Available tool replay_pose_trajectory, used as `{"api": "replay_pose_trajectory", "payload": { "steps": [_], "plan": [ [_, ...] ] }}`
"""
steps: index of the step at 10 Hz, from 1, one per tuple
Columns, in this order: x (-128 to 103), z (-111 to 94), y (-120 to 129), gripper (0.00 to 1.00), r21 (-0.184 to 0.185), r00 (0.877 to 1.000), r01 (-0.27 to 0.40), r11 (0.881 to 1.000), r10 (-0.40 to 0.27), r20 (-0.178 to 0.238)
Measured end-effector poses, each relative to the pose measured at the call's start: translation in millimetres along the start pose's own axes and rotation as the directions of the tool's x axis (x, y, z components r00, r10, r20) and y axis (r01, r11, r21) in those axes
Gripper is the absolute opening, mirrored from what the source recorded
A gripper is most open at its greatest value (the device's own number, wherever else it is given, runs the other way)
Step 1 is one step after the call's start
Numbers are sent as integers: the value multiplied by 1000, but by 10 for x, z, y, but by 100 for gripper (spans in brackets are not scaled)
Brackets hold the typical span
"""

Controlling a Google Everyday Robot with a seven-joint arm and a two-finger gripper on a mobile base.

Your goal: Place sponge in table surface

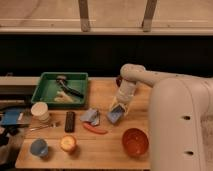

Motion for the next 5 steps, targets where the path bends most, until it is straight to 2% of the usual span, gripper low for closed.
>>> {"api": "replay_pose_trajectory", "payload": {
  "steps": [1,2,5],
  "plan": [
    [29,131,-42,1,7,999,-10,1000,10,-34],
    [56,203,-73,5,12,998,-17,1000,18,-56],
    [104,196,-86,37,19,997,-24,1000,25,-71]
  ]
}}
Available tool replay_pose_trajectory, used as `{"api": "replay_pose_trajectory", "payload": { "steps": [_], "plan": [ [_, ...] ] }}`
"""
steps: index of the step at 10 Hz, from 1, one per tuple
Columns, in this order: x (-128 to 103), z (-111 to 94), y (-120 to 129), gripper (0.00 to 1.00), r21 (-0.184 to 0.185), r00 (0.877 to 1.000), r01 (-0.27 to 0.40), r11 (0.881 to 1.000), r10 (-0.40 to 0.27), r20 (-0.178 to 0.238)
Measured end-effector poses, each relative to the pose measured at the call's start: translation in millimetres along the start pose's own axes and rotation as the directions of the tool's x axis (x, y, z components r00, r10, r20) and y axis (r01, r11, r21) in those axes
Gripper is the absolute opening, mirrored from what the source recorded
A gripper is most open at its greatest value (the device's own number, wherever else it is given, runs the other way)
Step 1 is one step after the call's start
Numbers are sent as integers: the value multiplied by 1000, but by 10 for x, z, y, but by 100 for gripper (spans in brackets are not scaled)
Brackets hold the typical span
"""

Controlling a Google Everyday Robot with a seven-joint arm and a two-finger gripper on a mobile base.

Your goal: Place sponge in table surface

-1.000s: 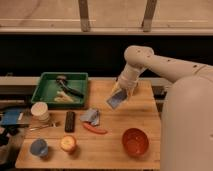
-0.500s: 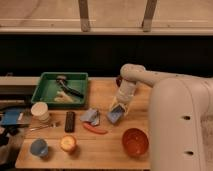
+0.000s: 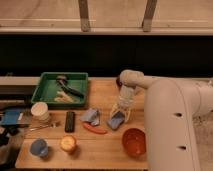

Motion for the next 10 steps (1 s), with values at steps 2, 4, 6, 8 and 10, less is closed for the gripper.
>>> {"api": "replay_pose_trajectory", "payload": {
  "steps": [2,4,6,8,10],
  "plan": [
    [8,-10,11,55,3,1000,1,1000,-1,-5],
    [9,-8,21,69,7,1000,7,1000,-7,-12],
    [13,-22,36,70,12,1000,16,1000,-15,-14],
    [21,-52,44,70,18,1000,23,1000,-23,-12],
    [25,-110,55,70,22,1000,29,999,-29,-2]
  ]
}}
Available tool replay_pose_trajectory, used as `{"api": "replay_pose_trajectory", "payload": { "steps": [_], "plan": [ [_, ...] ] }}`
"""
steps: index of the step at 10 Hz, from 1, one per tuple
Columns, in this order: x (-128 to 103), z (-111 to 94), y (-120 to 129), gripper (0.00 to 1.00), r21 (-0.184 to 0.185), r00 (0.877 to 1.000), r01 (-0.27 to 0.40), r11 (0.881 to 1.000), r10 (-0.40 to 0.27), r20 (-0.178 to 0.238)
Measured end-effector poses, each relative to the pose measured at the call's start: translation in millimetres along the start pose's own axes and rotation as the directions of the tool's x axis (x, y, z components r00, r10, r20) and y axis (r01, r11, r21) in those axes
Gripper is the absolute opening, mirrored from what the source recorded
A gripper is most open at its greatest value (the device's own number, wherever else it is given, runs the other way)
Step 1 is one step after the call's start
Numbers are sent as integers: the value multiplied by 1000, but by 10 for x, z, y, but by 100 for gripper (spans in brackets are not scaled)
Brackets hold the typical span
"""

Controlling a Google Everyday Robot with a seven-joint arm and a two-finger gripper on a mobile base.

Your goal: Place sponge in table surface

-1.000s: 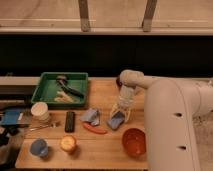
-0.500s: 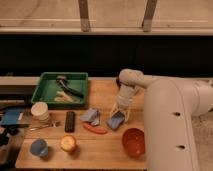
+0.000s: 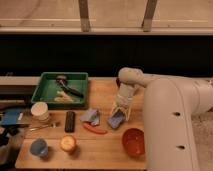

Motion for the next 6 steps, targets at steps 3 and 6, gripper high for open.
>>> {"api": "replay_pose_trajectory", "payload": {
  "steps": [3,6],
  "plan": [
    [-3,-209,25,70,3,998,13,1000,-13,56],
    [89,-723,42,70,-39,976,26,999,-17,218]
  ]
}}
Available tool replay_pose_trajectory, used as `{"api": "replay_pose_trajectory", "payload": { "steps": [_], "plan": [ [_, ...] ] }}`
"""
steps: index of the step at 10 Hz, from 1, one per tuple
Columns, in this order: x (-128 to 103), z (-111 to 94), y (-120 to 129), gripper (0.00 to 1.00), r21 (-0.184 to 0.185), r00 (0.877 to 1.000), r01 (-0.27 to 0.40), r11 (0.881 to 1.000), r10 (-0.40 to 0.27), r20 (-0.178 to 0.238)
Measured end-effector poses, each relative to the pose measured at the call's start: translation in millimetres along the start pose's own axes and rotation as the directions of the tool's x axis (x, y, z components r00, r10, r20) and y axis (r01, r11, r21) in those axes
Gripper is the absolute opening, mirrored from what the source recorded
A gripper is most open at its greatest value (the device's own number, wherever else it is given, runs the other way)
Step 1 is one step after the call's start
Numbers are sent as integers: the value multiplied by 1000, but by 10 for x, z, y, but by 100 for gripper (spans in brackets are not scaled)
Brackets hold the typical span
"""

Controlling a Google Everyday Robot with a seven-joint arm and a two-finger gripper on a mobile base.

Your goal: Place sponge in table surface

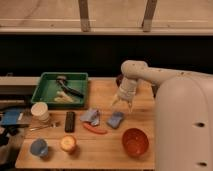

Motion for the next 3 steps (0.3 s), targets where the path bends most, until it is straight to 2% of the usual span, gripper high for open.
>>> {"api": "replay_pose_trajectory", "payload": {
  "steps": [1,2,3],
  "plan": [
    [5,-134,-15,70,-12,999,-1,1000,2,42],
    [8,-196,-1,70,-19,998,2,1000,-1,62],
    [11,-184,21,70,-19,998,5,1000,-4,60]
  ]
}}
